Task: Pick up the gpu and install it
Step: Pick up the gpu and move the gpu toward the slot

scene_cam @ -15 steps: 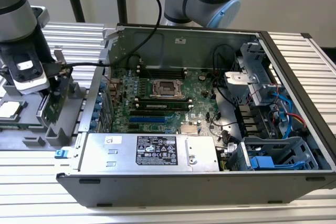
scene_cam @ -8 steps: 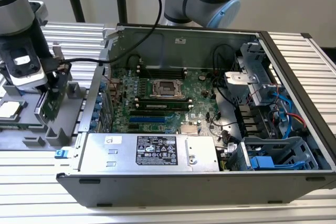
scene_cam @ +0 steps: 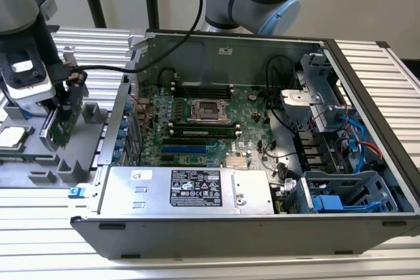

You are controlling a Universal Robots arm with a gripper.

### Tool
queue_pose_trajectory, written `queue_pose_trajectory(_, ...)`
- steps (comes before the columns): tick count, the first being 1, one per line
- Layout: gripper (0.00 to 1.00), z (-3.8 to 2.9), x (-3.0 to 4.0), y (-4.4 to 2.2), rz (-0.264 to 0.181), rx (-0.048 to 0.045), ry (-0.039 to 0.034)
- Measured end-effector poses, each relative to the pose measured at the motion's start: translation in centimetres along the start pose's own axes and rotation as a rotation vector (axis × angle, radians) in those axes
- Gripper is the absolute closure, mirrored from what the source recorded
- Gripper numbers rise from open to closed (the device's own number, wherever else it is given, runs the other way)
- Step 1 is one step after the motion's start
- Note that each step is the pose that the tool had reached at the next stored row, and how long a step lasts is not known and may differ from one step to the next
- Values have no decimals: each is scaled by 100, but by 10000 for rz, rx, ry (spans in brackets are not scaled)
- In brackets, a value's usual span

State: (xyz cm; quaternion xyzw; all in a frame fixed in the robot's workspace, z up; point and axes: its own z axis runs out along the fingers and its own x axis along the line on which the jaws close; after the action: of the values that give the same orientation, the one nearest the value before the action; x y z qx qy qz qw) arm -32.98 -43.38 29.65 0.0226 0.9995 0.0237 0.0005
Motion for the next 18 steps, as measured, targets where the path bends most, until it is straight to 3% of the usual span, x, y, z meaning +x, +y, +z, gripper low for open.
queue_pose_trajectory(18,100,-293,0,14,0,0,0)
